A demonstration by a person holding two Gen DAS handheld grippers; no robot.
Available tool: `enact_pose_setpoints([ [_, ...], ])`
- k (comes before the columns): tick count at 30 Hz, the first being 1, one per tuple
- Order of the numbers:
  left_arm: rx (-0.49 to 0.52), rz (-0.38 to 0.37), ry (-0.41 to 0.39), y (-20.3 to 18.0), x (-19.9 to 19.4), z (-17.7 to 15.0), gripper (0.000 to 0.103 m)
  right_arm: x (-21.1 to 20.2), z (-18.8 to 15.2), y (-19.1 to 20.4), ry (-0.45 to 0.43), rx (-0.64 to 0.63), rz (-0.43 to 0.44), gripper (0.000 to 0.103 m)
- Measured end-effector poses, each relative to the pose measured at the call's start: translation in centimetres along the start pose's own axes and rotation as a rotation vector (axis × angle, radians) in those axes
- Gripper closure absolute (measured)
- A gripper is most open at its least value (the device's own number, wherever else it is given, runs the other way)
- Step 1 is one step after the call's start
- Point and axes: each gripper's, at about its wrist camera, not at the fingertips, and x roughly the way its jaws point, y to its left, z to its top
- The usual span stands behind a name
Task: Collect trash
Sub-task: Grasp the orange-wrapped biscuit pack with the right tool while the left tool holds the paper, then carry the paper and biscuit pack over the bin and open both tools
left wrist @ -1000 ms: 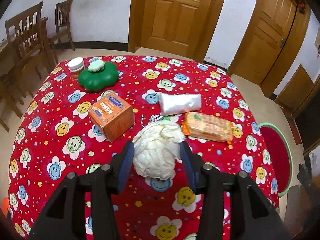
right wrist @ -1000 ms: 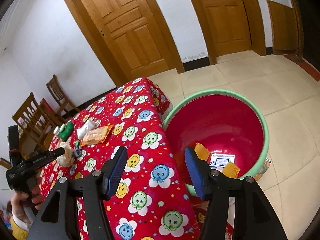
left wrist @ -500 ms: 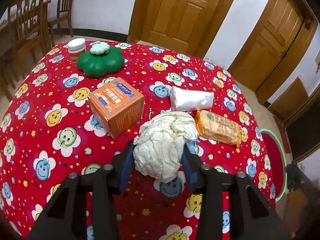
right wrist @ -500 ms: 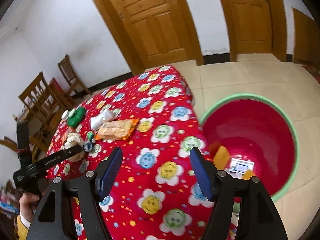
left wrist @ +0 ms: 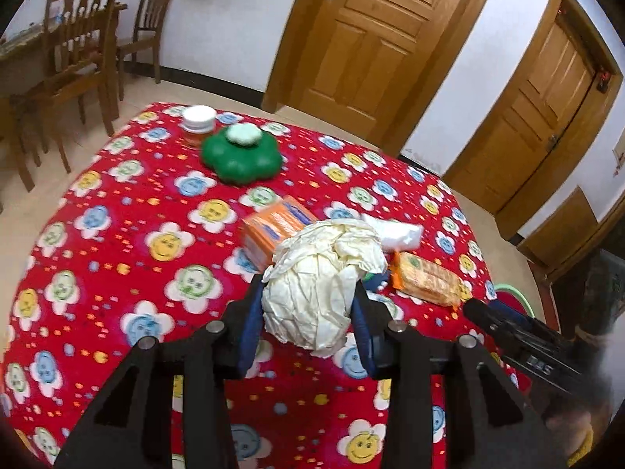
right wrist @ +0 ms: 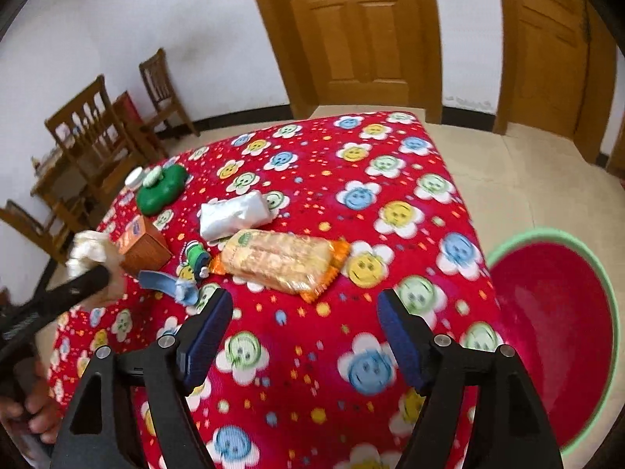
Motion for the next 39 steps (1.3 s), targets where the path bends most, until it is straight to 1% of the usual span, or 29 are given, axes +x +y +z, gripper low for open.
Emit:
enact_pose_setpoints([
  [4, -0.016, 0.03, -0.008, 1.2, -0.4, 0.1, 0.062, 2.6, 1.1, 0.7, 0.037, -0.06, -0.012, 0.025],
  [5, -0.023, 0.031, -0.007, 1.5, -0.4, 0.1, 0.062, 3.2, 1.3, 0.8, 0.047, -0.078, -0.016, 0.022],
  [6, -0.028, 0.031, -0.005, 1.8, -0.4, 0.1, 0.062, 3.6, 1.4, 0.9, 0.055, -0.092, -0.021, 0.015],
  [9, -0.039, 0.036, -0.001, 2.4, -0.3, 0.0, 0.062, 5.3, 1.9, 1.2, 0.086, -0.169, -0.027, 0.014],
  [14, -0.045, 0.038, 0.01, 2.7, 0.0, -0.2, 0.062, 7.3, 2.6, 2.0, 0.121, -0.26, -0.019, 0.014],
  [18, -0.045, 0.038, 0.014, 2.7, 0.1, -0.2, 0.062, 7.9, 2.8, 2.3, 0.131, -0.287, -0.008, 0.014],
  [20, -0.043, 0.037, 0.015, 2.6, 0.1, -0.3, 0.062, 7.8, 2.7, 2.4, 0.128, -0.28, -0.006, 0.015],
  [22, -0.041, 0.037, 0.018, 2.6, 0.2, -0.3, 0.062, 7.5, 2.6, 2.4, 0.119, -0.256, -0.003, 0.025],
  [23, -0.041, 0.036, 0.019, 2.5, 0.2, -0.4, 0.062, 7.3, 2.4, 2.4, 0.114, -0.253, -0.006, 0.027],
  [24, -0.041, 0.036, 0.022, 2.5, 0.2, -0.4, 0.062, 7.1, 2.2, 2.4, 0.108, -0.252, -0.004, 0.033],
  [27, -0.038, 0.031, 0.025, 2.2, 0.1, -0.6, 0.062, 6.5, 1.7, 2.4, 0.092, -0.237, 0.004, 0.037],
  [35, 0.015, 0.008, 0.017, 0.1, -1.0, -1.2, 0.062, 3.6, -0.4, 1.4, 0.05, -0.108, 0.054, 0.04],
  [39, 0.043, -0.008, 0.016, -1.2, -1.4, -1.5, 0.062, 1.4, -1.5, 0.4, 0.026, -0.049, 0.06, 0.04],
])
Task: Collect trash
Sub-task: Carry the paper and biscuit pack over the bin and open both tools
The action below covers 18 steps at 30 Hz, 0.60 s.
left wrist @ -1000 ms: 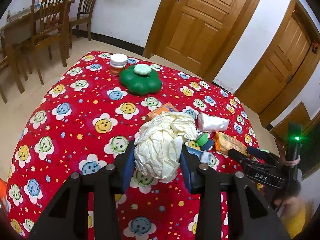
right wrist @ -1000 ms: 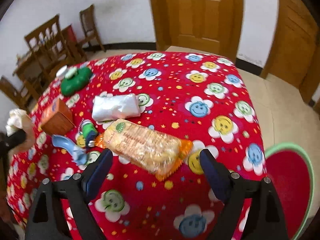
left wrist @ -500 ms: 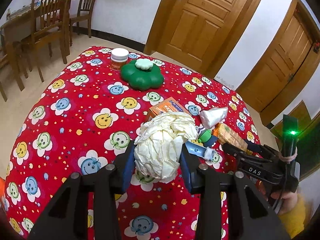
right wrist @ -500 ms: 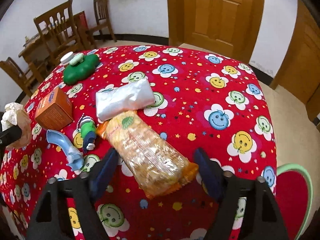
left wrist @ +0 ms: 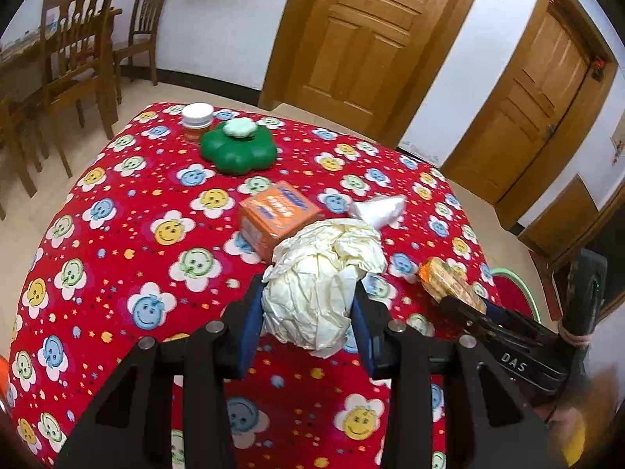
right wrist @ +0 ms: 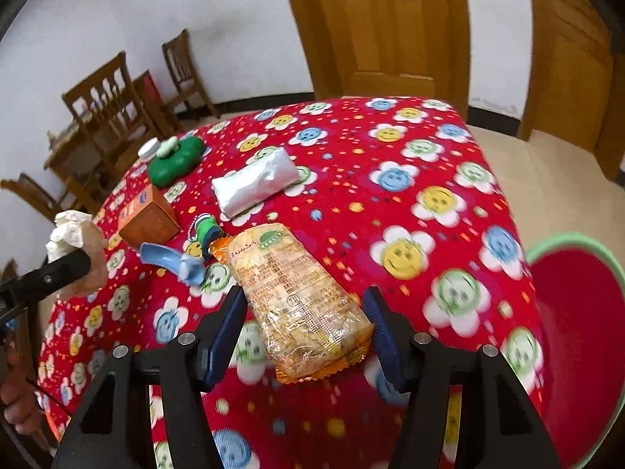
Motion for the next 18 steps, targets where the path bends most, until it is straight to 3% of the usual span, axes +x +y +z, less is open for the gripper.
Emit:
enact_pose_setpoints([
  [9, 0.085, -0.065, 0.017, -4.5, -0.8, -1.1, 0.062, -5.9, -2.9, -2.9, -0.095, 0.127, -0.019, 0.04],
  [18, 0.188, -0.158, 0.064, -10.1, -0.7, -2.6, 0.062, -10.8, -6.0, -7.4, -0.169, 0.237, -0.16, 0.04],
])
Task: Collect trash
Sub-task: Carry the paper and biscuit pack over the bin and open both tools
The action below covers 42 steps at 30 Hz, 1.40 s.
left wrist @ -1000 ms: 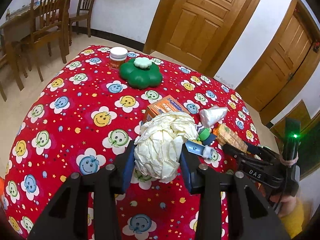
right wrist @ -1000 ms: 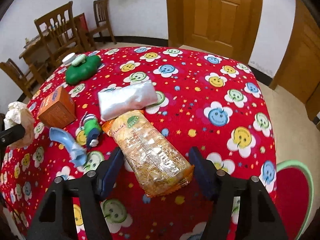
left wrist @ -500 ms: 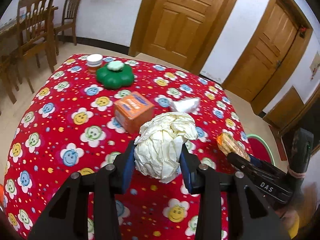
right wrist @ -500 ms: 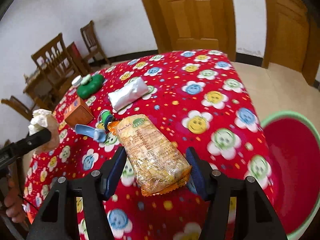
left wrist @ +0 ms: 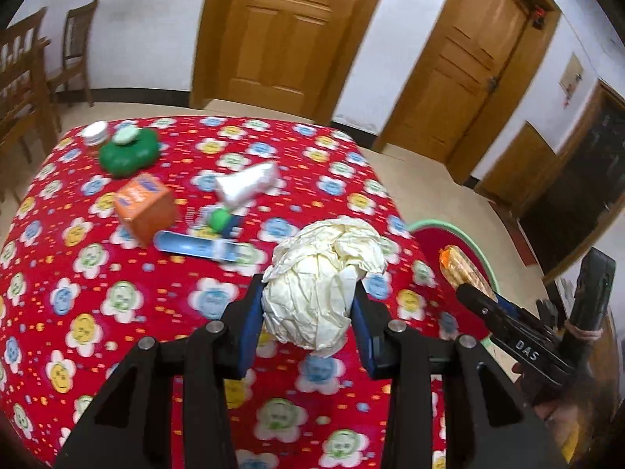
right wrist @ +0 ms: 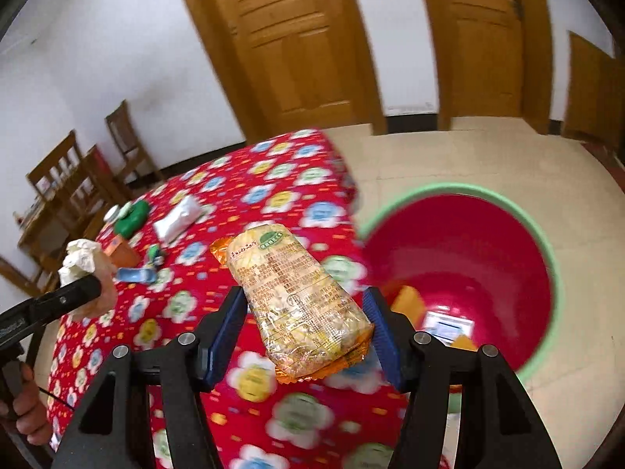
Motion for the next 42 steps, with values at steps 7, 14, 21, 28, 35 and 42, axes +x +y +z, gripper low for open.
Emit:
enact_pose_setpoints([
  [7, 0.074, -0.043, 0.031, -3.9, 1.2, -0.2, 0.062, -0.8, -1.2, -4.7, -0.008, 0.092, -0.08, 0.04],
  [14, 0.112, -0.06, 0.063, -6.4, 2.7, -0.2, 0.062, -0.7, -1.8, -8.1, -0.005, 0.185, -0.098, 0.038],
  [21, 0.154, -0.073, 0.089, -8.6, 4.2, -0.2, 0.062, -1.5, -2.0, -10.0, -0.032, 0.22, -0.095, 0.038],
  [28, 0.224, -0.099, 0.114, -11.8, 5.8, -0.3, 0.062, -3.0, -2.0, -10.6, -0.07, 0.23, -0.111, 0.038],
  [35, 0.298, -0.142, 0.137, -15.2, 8.3, -0.1, 0.061, -4.6, -2.2, -11.3, -0.111, 0.24, -0.128, 0.038],
  [42, 0.351, -0.162, 0.152, -17.6, 10.7, 0.1, 0.056, -5.5, -2.6, -13.1, -0.12, 0.293, -0.123, 0.038],
])
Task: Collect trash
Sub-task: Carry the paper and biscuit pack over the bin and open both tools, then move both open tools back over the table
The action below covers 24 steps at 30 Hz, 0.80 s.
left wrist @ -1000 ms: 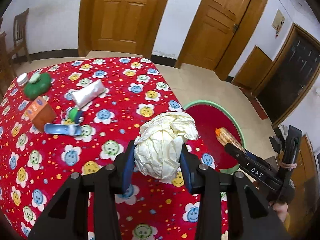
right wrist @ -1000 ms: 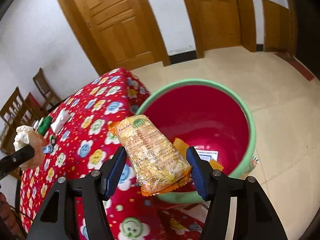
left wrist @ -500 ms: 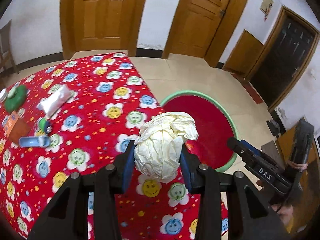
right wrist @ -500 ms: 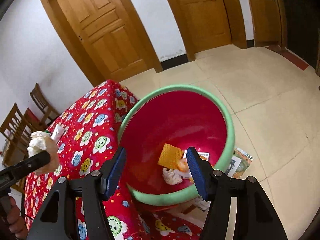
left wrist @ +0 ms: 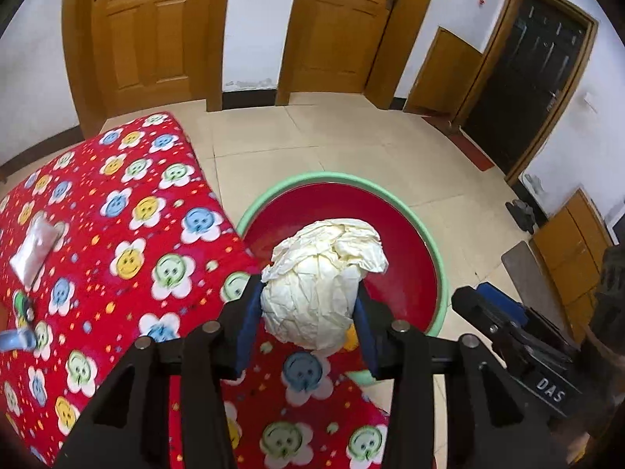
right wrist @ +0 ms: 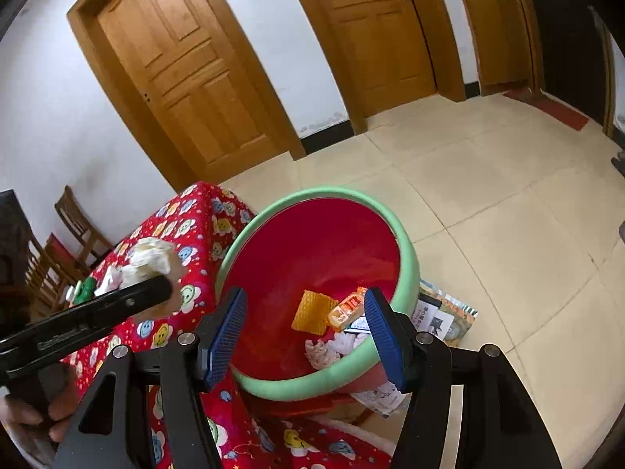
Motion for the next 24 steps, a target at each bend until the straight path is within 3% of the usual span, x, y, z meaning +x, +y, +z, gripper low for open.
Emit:
enact_pose_setpoints([
  [3, -0.008, -0.005, -0.001, -0.2, 0.4, 0.1, 0.05, 0.1, 0.1, -0.3, 0.001, 0.005, -0.008, 0.038],
  [10, -0.023, 0.002, -0.016, 0.3, -0.3, 0.0, 0.049, 0.2, 0.1, -0.8, 0.009, 0.016, -0.006, 0.038],
  [24, -0.154, 0.084, -0.084, 5.9, -5.5, -1.2, 0.049, -0.8, -0.1, 2.6, 0.004, -0.051, 0.039, 0.038],
])
